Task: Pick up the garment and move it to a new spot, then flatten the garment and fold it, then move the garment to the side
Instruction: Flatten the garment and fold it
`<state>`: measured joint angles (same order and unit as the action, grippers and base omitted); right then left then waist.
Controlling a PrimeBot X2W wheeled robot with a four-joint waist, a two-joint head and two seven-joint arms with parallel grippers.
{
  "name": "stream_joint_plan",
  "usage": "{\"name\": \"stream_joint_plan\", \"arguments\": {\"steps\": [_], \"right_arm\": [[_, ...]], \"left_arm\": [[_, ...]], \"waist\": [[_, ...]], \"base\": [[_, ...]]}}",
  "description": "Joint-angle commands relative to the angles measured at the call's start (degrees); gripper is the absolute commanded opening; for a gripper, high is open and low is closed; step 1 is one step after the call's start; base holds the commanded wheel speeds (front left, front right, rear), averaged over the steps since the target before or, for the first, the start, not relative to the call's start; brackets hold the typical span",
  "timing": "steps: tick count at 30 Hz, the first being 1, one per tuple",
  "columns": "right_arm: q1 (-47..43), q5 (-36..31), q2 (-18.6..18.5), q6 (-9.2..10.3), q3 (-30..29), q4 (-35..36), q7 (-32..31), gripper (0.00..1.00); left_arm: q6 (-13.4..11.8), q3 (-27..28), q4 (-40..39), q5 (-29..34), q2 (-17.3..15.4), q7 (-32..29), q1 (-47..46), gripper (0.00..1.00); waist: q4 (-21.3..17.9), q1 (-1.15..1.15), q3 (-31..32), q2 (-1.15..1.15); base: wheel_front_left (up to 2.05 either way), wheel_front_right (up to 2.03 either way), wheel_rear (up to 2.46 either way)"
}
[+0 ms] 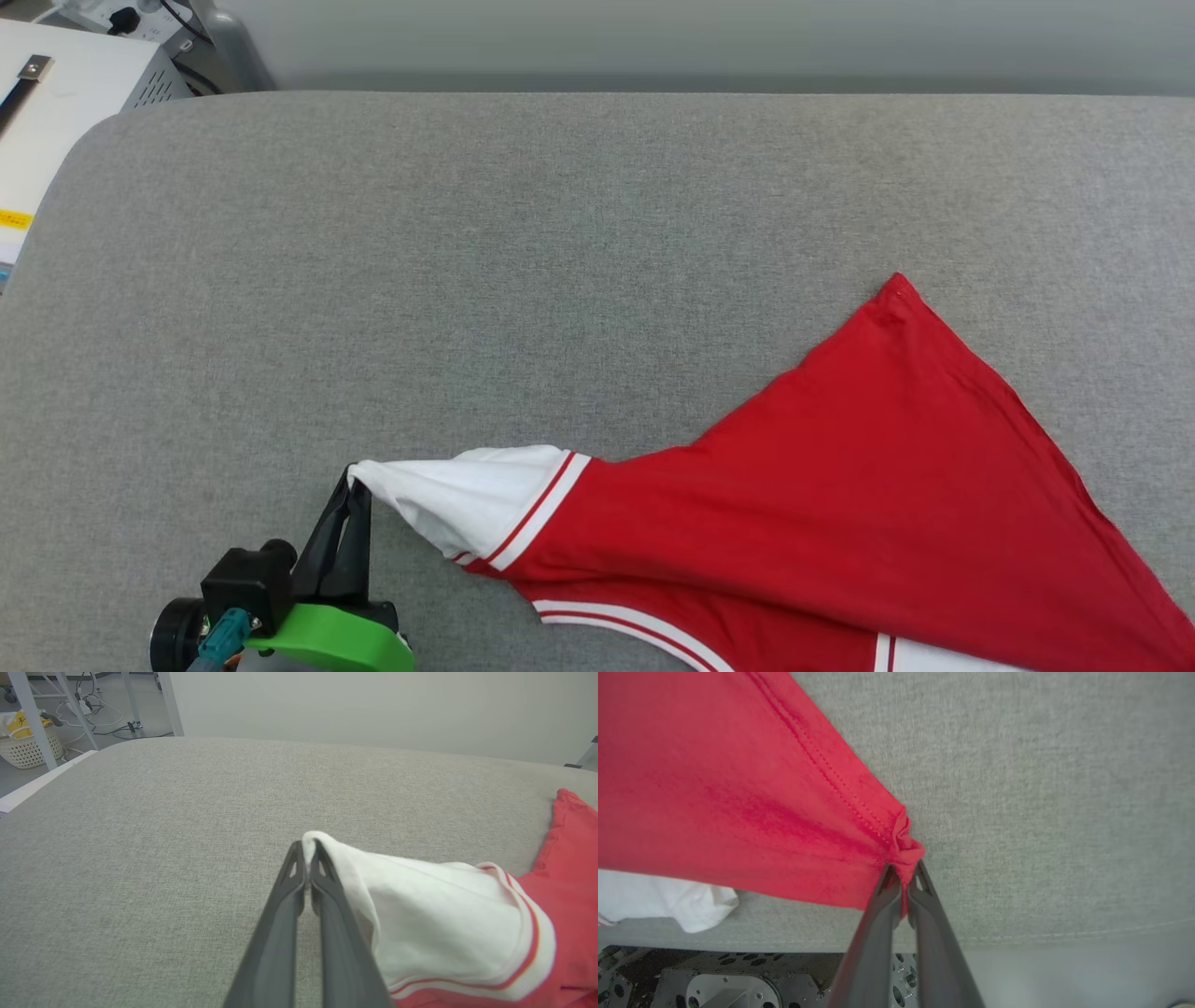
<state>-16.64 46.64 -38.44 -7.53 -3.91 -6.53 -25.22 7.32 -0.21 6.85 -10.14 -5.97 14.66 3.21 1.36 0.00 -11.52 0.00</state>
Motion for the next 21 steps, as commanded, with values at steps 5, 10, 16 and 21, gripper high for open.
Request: {"name": "stream_joint_plan", "arguments": {"steps": [5,10,16,21], "right_arm": [[-3.4,-1.5,5.3,0.04,-2.0,0.3,-2.0,0.00],[-1.2,-3.0,5.3,0.04,-4.6,4.4,-1.2,1.00],[6.1,-4.9,0.9,0.04,-6.8,13.1,1.0,1.00],[16.3,-5.9,-4.1,0.04,-3.4,17.7,-1.8,1.00]], "left_arm": [[0.2,-0.3,0.6,-0.2,-0.5,0.3,0.2,0.00],[0.2,-0.4,1.0,-0.3,-0.7,0.3,0.2,0.00],[0.2,-1.0,0.5,-0.3,-1.0,0.3,-0.4,0.00],[0.2,-2.4,0.0,0.0,-1.0,0.3,-2.1,0.00]], "waist": [[0.3,0.00,0.0,0.00],[0.4,0.00,0.4,0.00],[1.1,0.00,-0.3,0.00],[2.8,0.00,-2.2,0.00]], "base": [[0.00,0.00,0.00],[0.00,0.00,0.00],[0.00,0.00,0.00],[0.00,0.00,0.00]]}}
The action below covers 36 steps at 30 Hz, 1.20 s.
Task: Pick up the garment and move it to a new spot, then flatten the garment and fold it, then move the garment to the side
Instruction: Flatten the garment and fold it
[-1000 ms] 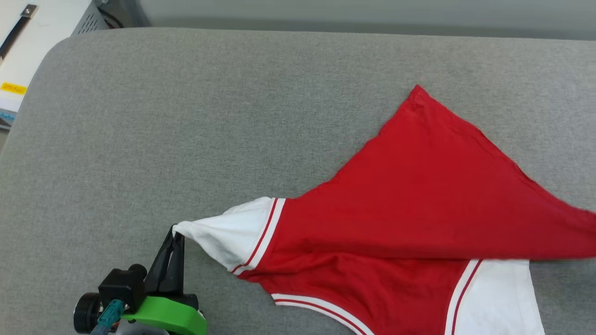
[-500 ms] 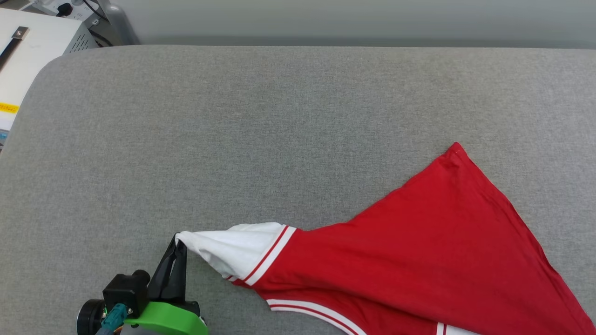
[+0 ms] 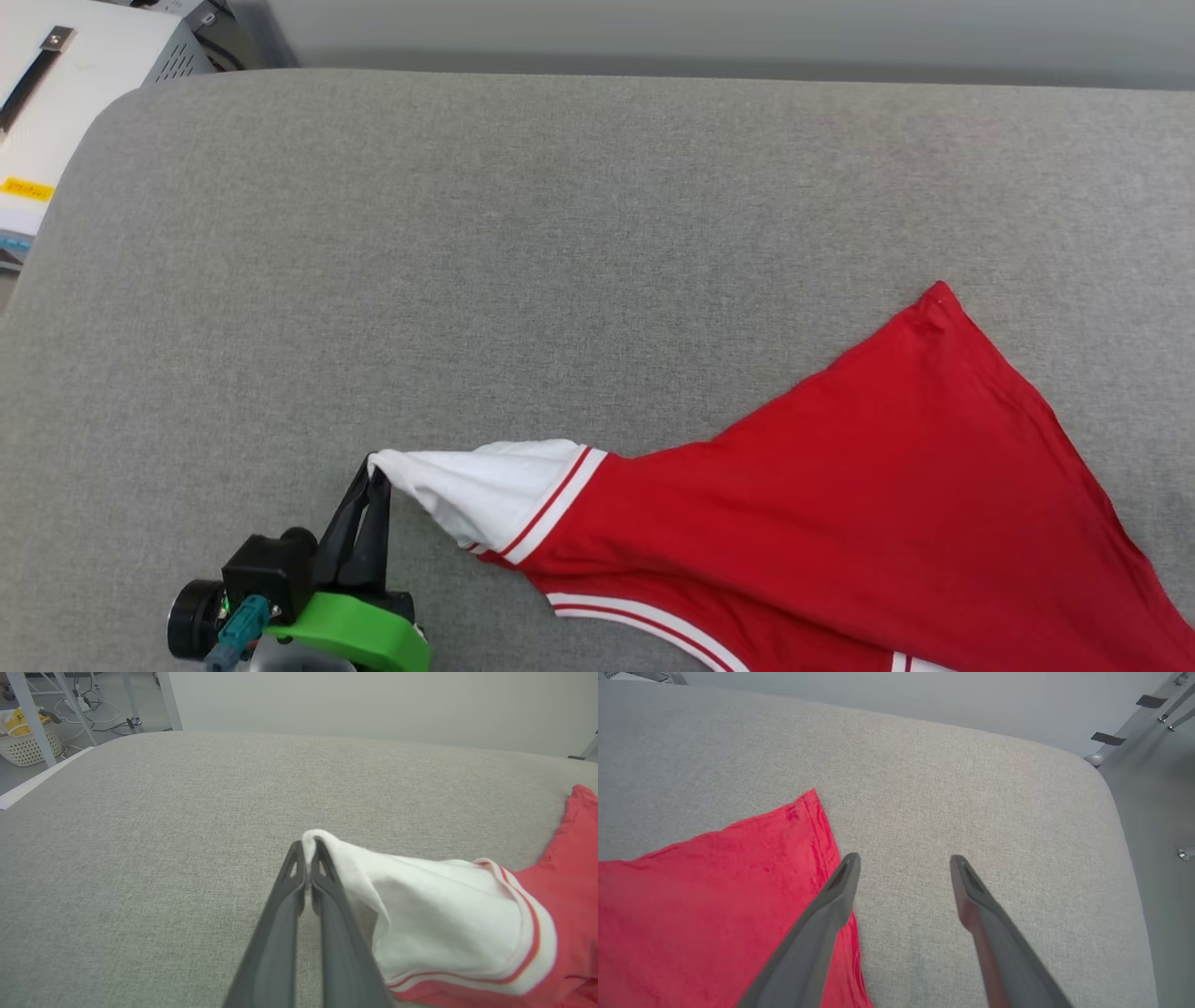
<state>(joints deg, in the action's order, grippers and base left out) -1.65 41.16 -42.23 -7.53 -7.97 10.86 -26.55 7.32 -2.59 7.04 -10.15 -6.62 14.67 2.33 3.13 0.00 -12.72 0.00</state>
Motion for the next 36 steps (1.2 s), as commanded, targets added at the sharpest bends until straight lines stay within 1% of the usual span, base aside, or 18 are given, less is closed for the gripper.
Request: {"name": "stream_joint_plan", "arguments": {"steps": [1,2,3,4,10,14,17,20,24,28,29,30,32,36], "right_arm": [[3.4,-0.6,-1.1,0.04,2.2,0.6,-1.4,1.00],[6.3,-0.5,-1.8,0.04,4.3,0.7,-2.5,1.00],[13.6,0.2,-2.8,0.04,10.8,-0.2,-6.4,1.00],[16.5,-0.1,-3.1,0.04,13.4,-0.9,-7.9,1.00],[29.8,-0.3,-3.2,0.04,26.3,-8.1,-15.8,1.00],[36.3,-0.3,-2.1,0.04,32.5,-15.2,-20.5,1.00],[40.0,-0.6,-1.2,0.04,36.1,-20.7,-21.5,1.00],[42.0,-0.5,-0.4,0.04,39.1,-25.6,-21.1,1.00],[42.5,-0.4,0.1,0.04,44.1,-31.4,-20.0,1.00],[42.0,1.8,0.7,0.04,47.6,-35.8,-17.3,1.00],[42.1,2.5,0.9,0.04,48.3,-36.2,-15.9,0.47],[42.3,2.9,0.9,0.04,48.9,-36.4,-14.7,0.00],[42.8,3.9,0.8,0.04,49.8,-36.4,-11.6,0.00],[44.2,6.4,0.6,0.04,49.7,-36.0,-3.8,0.00]], "left_arm": [[0.2,-0.3,-0.2,0.0,-0.4,0.3,-1.7,0.00],[0.2,-0.7,-0.3,0.0,-0.4,0.3,-2.2,0.00],[0.2,-1.5,-0.4,0.0,-0.4,0.3,-3.6,0.00],[0.2,-1.8,-0.4,0.0,-0.3,0.3,-4.2,0.00],[0.2,-3.7,-0.5,0.2,0.4,0.3,-6.8,0.00],[0.2,-4.6,-0.8,0.1,0.9,0.3,-7.8,0.00],[0.2,-5.0,-1.1,0.1,1.2,0.3,-8.4,0.00],[0.2,-5.4,-1.3,0.1,1.5,0.3,-8.9,0.00],[0.2,-5.6,-1.2,0.1,1.8,0.3,-9.4,0.00],[0.2,-5.6,-0.9,0.2,2.0,0.3,-9.6,0.00],[0.2,-5.3,-0.8,0.2,2.0,0.3,-9.5,0.00],[0.2,-5.2,-0.7,0.2,2.0,0.3,-9.4,0.00],[0.2,-5.1,-0.5,0.3,2.0,0.3,-9.3,0.00],[0.2,-5.0,-0.4,1.0,0.9,0.3,-9.3,0.00]], "waist": [[1.3,0.00,-1.4,0.00],[1.8,0.00,-1.9,0.00],[2.9,0.00,-3.0,0.00],[3.4,0.00,-3.4,0.00],[5.9,0.00,-5.6,0.00],[7.0,0.00,-7.0,0.00],[7.6,0.00,-8.0,0.00],[8.2,0.00,-8.9,0.00],[8.5,0.00,-9.5,0.00],[8.5,0.00,-9.3,0.00],[8.2,0.00,-9.1,0.00],[8.0,0.00,-8.9,0.00],[7.6,0.00,-8.2,0.00],[6.5,0.00,-6.1,0.00]], "base": [[0.00,0.00,0.00],[0.00,0.00,0.00],[0.00,0.00,0.00],[0.00,0.00,0.00],[0.00,0.00,0.00],[0.00,0.00,0.00],[0.00,0.00,0.00],[0.00,0.00,0.00],[0.00,0.00,0.00],[0.00,0.00,0.00],[0.00,0.00,0.00],[0.00,0.00,0.00],[0.00,0.00,0.00],[0.00,0.00,0.00]]}}
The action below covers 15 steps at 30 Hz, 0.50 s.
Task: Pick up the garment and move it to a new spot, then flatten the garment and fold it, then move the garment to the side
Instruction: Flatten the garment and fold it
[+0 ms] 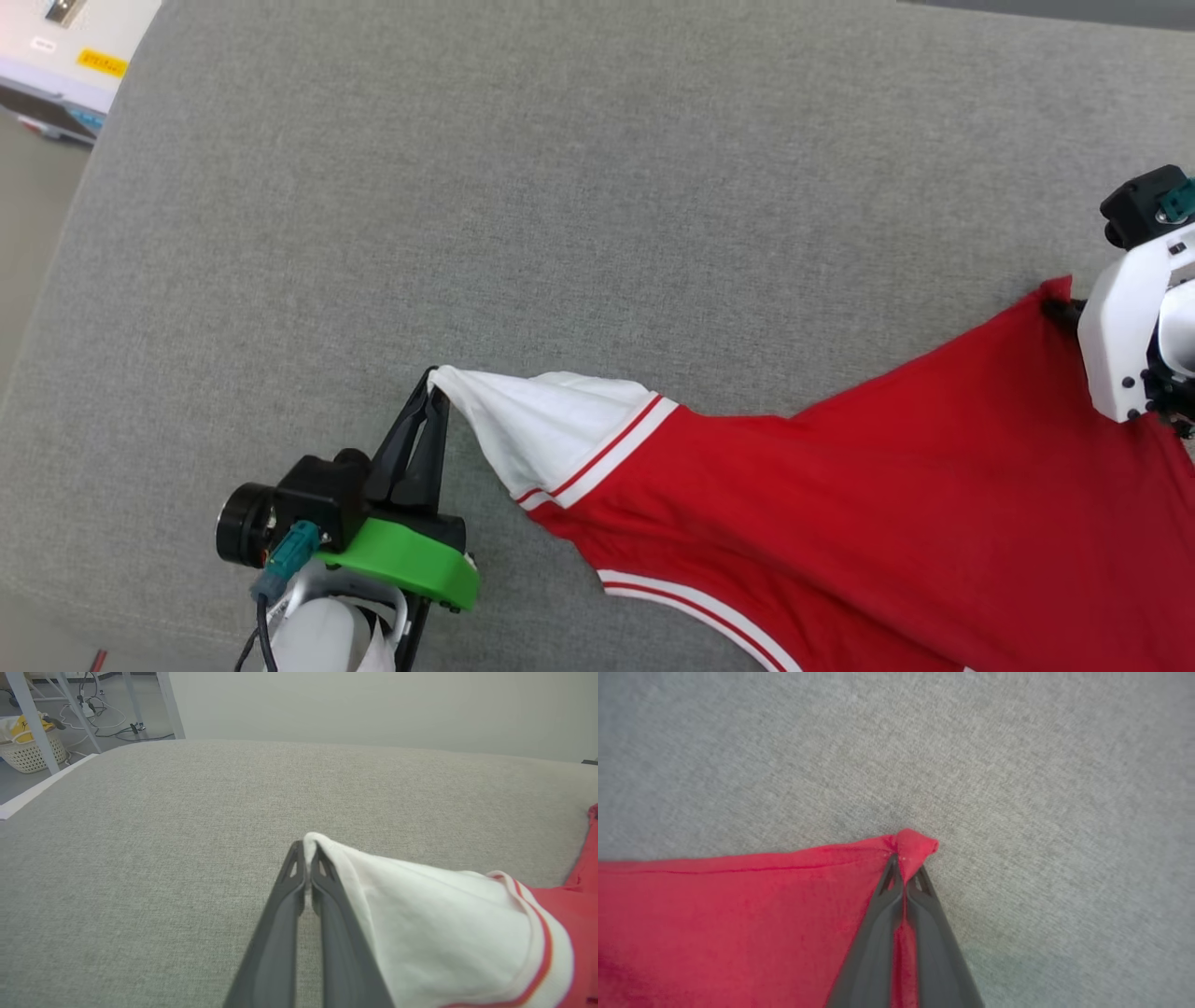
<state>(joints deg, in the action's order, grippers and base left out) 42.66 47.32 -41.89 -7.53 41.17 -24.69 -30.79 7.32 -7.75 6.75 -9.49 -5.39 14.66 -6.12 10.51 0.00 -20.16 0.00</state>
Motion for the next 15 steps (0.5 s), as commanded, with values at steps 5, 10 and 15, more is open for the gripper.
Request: {"name": "stream_joint_plan", "arguments": {"steps": [5,10,15], "right_arm": [[0.5,1.7,-1.3,0.04,-0.1,1.4,9.8,0.00],[0.4,2.0,-3.0,0.04,-2.4,5.8,18.2,0.00],[-0.8,-0.7,-4.5,0.04,-8.9,10.8,25.5,0.00]], "left_arm": [[0.2,0.0,-1.0,1.1,-2.8,0.3,-2.1,0.00],[0.2,1.3,-4.0,1.2,-5.7,0.3,-5.3,0.00],[0.2,1.1,-7.5,1.2,-10.2,0.3,-14.4,0.00]], "waist": [[-2.1,0.00,5.1,0.00],[-3.6,0.00,7.7,0.00],[-5.6,0.00,9.9,0.00]], "base": [[0.00,0.00,0.00],[0.00,0.00,0.00],[0.00,0.00,0.00]]}}
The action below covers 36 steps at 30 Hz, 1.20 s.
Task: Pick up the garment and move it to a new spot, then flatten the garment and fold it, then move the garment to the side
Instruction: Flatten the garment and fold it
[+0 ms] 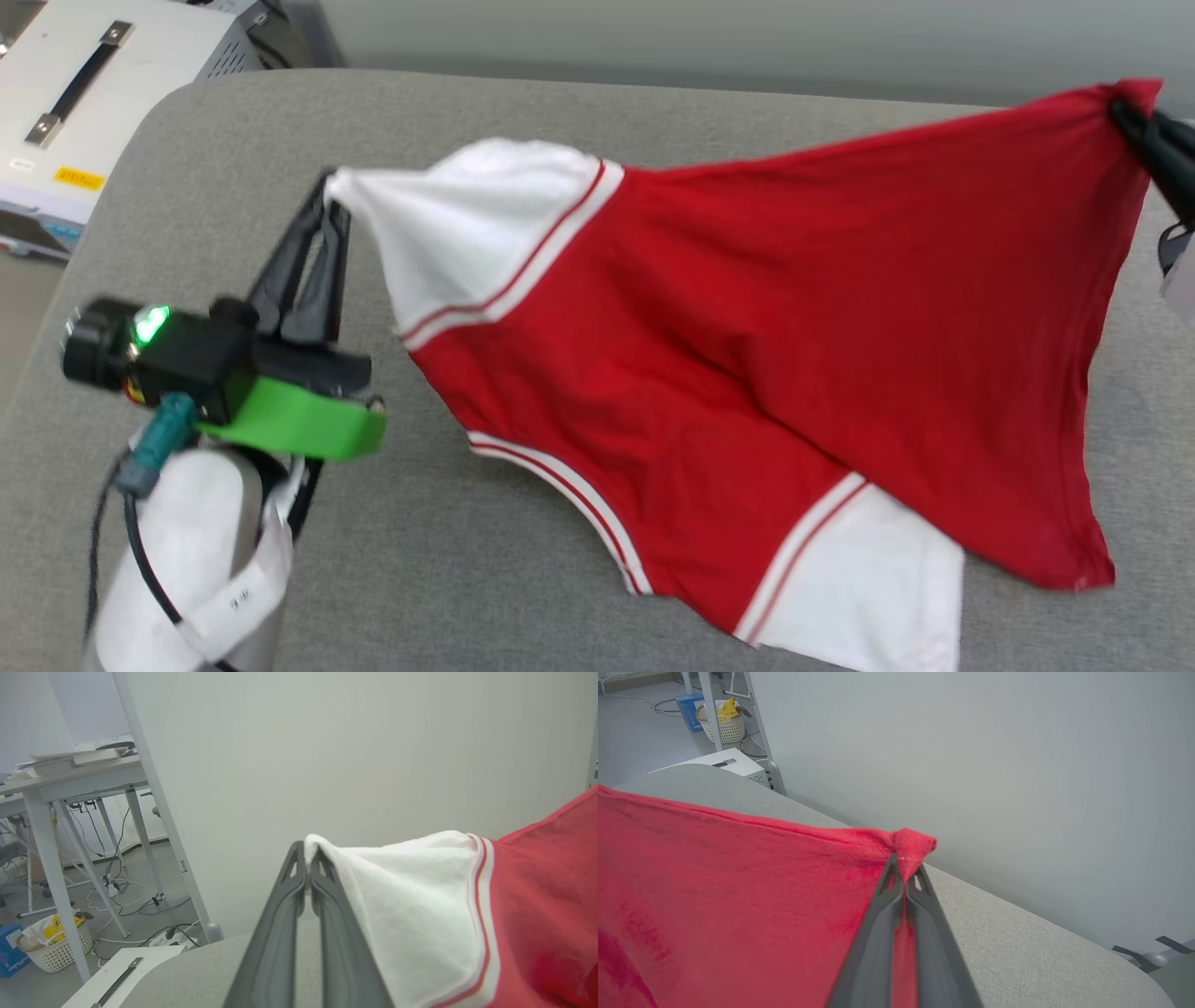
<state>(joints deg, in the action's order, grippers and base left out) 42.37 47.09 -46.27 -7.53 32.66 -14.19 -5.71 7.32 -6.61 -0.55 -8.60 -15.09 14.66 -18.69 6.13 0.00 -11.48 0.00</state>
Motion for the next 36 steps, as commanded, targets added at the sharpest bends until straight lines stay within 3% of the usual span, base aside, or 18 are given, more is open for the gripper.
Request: {"name": "stream_joint_plan", "arguments": {"steps": [1,10,19,26,36], "right_arm": [[-0.5,-1.0,-0.2,0.04,-1.5,1.2,0.8,0.00],[0.0,-5.4,1.8,0.04,-9.8,8.4,0.0,0.00],[6.7,-10.7,6.5,0.04,-15.2,11.0,-2.8,0.00],[19.6,-13.8,9.4,0.04,-17.3,5.4,-3.2,0.00],[44.8,-18.7,11.6,0.04,-15.4,-10.6,1.5,0.00]], "left_arm": [[0.2,-0.6,-0.6,0.3,-1.3,0.1,-3.8,0.00],[0.2,-7.7,-1.7,-3.3,-6.1,-5.2,-22.2,0.00],[0.2,-14.7,6.0,-7.7,-8.4,-7.5,-42.0,0.00],[0.2,-20.6,14.7,-8.8,-10.5,-7.7,-60.7,0.00],[0.2,-25.7,23.6,-9.2,-10.7,-7.0,-85.0,0.00]], "waist": [[-1.5,0.00,1.4,0.00],[-3.2,0.00,1.1,0.00],[-5.4,0.00,-4.6,0.00],[-7.2,0.00,-12.0,0.00],[-8.5,0.00,-20.3,0.00]], "base": [[0.00,0.00,0.00],[0.00,0.00,0.00],[0.00,0.00,0.00],[0.00,0.00,0.00],[0.00,0.00,0.00]]}}
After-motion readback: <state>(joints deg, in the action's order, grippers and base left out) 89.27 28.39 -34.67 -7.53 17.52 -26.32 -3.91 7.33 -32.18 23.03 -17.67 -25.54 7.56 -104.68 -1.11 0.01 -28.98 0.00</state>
